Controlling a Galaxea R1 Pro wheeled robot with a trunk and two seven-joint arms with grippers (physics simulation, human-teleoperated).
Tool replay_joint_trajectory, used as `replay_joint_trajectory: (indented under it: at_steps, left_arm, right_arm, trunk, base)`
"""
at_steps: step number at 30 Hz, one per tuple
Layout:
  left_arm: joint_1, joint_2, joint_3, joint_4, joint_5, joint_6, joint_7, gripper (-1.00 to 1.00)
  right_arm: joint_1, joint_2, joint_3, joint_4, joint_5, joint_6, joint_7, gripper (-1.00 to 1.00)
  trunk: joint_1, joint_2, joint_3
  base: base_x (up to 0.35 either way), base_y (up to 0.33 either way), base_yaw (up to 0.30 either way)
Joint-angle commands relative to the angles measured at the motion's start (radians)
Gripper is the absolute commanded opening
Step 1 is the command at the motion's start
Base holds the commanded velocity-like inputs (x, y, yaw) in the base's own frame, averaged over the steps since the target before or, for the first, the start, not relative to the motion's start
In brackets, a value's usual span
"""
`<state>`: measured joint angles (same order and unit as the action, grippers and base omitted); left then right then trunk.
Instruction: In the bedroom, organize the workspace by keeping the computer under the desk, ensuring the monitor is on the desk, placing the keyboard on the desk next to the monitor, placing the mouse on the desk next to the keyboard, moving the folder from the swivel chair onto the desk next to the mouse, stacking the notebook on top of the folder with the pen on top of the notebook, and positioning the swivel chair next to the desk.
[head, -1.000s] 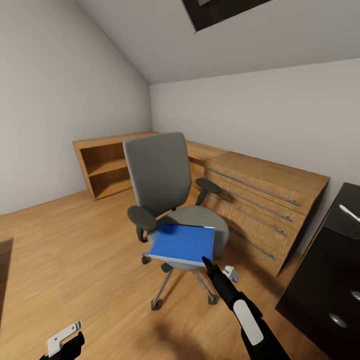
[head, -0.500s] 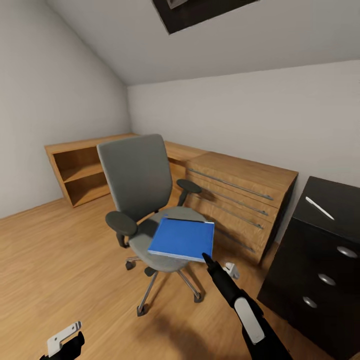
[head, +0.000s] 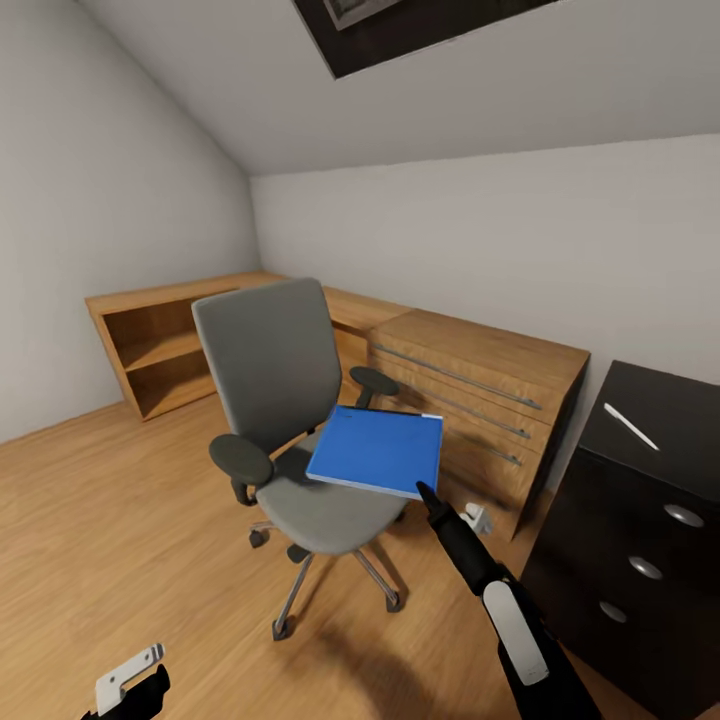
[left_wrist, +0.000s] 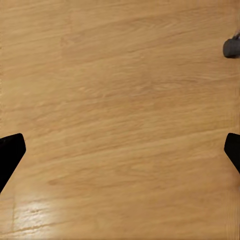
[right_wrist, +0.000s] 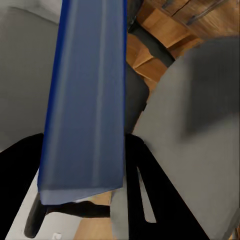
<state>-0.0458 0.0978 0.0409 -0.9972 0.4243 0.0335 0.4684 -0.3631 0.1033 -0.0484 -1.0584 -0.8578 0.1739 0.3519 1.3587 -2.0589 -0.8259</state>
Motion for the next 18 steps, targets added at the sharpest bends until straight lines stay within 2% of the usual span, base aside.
replay_joint_trajectory:
  at_steps: [1, 3, 5, 9, 14, 18]
  left_arm:
    - [0.000, 0.000, -0.001, 0.002, 0.005, 0.004, 0.004, 1.00]
    - [0.000, 0.000, -0.003, 0.032, 0.005, 0.005, 0.004, 1.00]
    - [0.000, -0.002, -0.006, 0.078, 0.002, 0.008, 0.005, 1.00]
    - [0.000, -0.011, -0.008, 0.107, 0.002, 0.011, 0.004, 1.00]
    - [0.000, -0.013, -0.010, 0.140, 0.001, 0.008, 0.004, 1.00]
    - [-0.001, -0.013, -0.010, 0.164, 0.001, 0.005, 0.004, 1.00]
  right_arm:
    - [0.006, 0.001, -0.004, -0.016, -0.009, 0.010, 0.003, -1.00]
    - [0.038, 0.001, -0.004, -0.088, -0.007, 0.010, -0.002, -1.00]
    - [0.084, 0.001, -0.003, -0.192, -0.004, 0.009, -0.032, -1.00]
    - [0.142, 0.002, -0.001, -0.343, 0.008, 0.007, -0.107, -1.00]
    - [0.165, 0.007, 0.002, -0.427, 0.048, 0.001, -0.133, -1.00]
    - [0.169, 0.037, 0.002, -0.479, 0.053, -0.002, -0.139, -1.00]
  trunk:
    - [-0.004, 0.007, 0.002]
    - [-0.012, 0.021, 0.009]
    - [-0.019, 0.035, 0.015]
    - [-0.035, 0.063, 0.027]
    - [-0.054, 0.098, 0.043]
    - [-0.069, 0.126, 0.056]
  base:
    - [0.000, 0.000, 0.000]
    - [0.000, 0.000, 0.000]
    - [0.000, 0.000, 0.000]
    - [0.000, 0.000, 0.000]
    - [0.000, 0.000, 0.000]
    - [0.000, 0.000, 0.000]
